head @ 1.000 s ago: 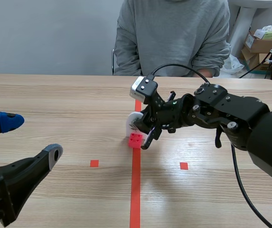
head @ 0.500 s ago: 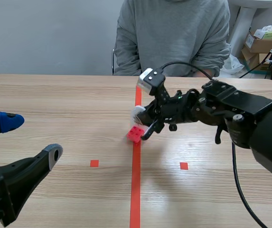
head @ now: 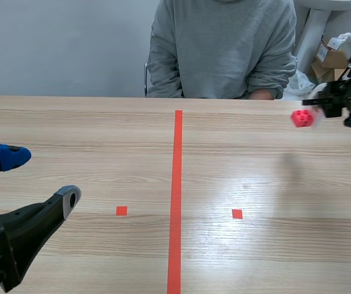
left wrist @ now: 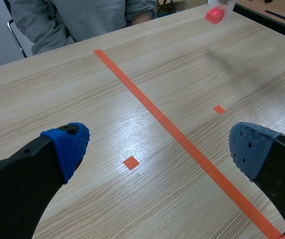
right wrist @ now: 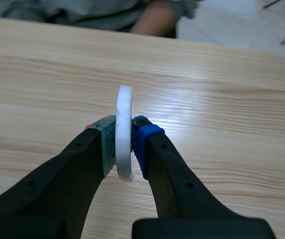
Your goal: Do the leaf sorting experiment
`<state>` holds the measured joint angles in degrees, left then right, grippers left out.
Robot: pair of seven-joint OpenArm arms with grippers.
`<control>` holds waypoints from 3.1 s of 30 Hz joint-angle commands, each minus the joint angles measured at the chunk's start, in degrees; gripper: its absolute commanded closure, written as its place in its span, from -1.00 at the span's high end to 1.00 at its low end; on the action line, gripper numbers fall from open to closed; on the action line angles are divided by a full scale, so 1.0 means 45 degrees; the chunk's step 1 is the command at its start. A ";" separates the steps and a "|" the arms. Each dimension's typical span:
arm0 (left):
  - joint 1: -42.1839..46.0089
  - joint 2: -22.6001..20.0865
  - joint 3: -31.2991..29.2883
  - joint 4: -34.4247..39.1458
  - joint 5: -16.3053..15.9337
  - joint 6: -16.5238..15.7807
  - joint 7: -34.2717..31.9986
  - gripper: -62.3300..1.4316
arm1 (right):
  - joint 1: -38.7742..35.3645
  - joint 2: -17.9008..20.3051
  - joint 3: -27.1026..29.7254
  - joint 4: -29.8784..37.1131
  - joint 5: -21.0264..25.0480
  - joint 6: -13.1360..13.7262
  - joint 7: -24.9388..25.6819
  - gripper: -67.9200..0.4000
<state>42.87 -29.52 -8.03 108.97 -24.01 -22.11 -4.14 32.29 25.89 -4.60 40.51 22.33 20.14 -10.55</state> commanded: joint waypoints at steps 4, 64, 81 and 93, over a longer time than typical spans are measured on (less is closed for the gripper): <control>0.0019 0.0063 -0.0092 0.0272 -0.0087 -0.0024 -0.0073 0.93 | 0.0423 0.0131 0.0029 -0.0068 -0.0631 -0.0680 0.0068 -0.94; 0.0019 0.0058 -0.0092 0.0272 -0.0087 -0.0024 0.0219 0.93 | -0.8607 0.0874 0.4172 0.9632 0.1059 0.2064 -0.2045 0.79; 0.0019 0.0058 -0.0092 0.0272 -0.0087 -0.0024 0.0209 0.93 | -1.5227 0.0685 0.5610 1.4921 0.3128 0.5018 -0.1069 0.79; 0.0024 0.0058 -0.0087 0.0272 -0.0078 -0.0437 0.0350 0.93 | -1.6033 0.0665 0.5605 1.5212 0.3439 0.5018 -0.1093 0.79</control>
<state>42.87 -29.54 -8.01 108.97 -24.03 -24.05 -1.93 -40.66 28.88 19.81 108.07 37.10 42.28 -16.56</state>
